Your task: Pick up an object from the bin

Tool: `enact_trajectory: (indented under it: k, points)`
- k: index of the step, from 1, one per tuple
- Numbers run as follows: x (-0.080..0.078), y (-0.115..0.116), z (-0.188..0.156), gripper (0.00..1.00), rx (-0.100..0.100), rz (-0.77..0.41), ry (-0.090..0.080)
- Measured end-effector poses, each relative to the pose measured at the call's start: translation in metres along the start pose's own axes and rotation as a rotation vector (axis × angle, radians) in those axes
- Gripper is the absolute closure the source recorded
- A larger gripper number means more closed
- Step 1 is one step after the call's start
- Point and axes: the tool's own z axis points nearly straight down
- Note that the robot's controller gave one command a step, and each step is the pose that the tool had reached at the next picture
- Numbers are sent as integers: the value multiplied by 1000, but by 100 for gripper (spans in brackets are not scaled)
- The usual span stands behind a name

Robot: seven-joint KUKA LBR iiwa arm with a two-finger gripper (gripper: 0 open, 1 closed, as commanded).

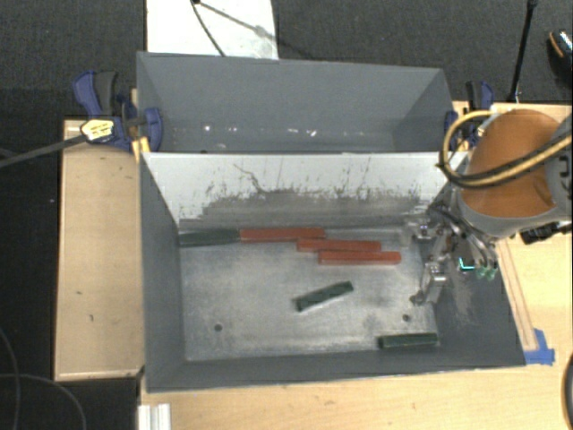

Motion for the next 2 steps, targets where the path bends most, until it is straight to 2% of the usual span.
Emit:
enact_trajectory:
  k: [1,2]
  points:
    - [-43,68,72,0,-3,-24,-7]
    - [-44,62,67,100,1,-21,-10]
